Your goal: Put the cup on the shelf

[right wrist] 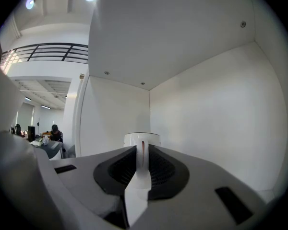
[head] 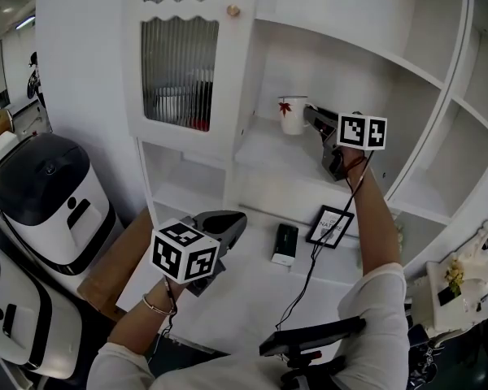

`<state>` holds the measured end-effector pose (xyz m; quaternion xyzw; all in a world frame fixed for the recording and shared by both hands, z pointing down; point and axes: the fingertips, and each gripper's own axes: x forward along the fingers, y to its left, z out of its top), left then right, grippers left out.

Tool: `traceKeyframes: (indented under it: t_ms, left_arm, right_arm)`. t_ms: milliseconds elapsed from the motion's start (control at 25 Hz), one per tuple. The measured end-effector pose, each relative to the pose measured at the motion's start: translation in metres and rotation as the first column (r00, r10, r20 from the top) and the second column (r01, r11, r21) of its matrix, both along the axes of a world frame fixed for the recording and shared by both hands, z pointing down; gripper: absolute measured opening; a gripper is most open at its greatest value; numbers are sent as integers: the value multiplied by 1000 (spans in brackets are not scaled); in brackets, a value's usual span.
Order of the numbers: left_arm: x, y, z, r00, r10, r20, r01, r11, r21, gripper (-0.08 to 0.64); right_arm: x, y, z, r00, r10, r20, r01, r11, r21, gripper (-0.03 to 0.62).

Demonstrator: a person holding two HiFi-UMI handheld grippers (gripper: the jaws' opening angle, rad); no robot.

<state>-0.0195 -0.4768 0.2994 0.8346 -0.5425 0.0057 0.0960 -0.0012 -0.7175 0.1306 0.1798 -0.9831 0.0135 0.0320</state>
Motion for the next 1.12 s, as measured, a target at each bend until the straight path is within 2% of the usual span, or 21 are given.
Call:
traceKeyframes:
  t_ms: [360, 480, 800, 1120]
  left_arm:
    - [-24, 10, 12, 999, -52, -3, 52, 999, -11, 9]
    - [-28, 9, 12, 998, -62, 6, 62, 998, -6, 9]
    - [-20, 5, 17, 999, -40, 13, 41, 999, -16, 8]
    - [-16, 11, 22, 1000, -13, 13, 13, 999, -31, 9]
  right_arm:
    - [-17, -20, 21, 993, 51, -108, -48, 999, 25, 72]
    - [-20, -21, 25, 992, 48, -113, -45, 999, 30, 72]
    - [-17, -16, 29, 985, 44, -168, -36, 998, 54, 72]
    - [-1, -14, 40, 984, 44, -171, -43, 999, 9, 74]
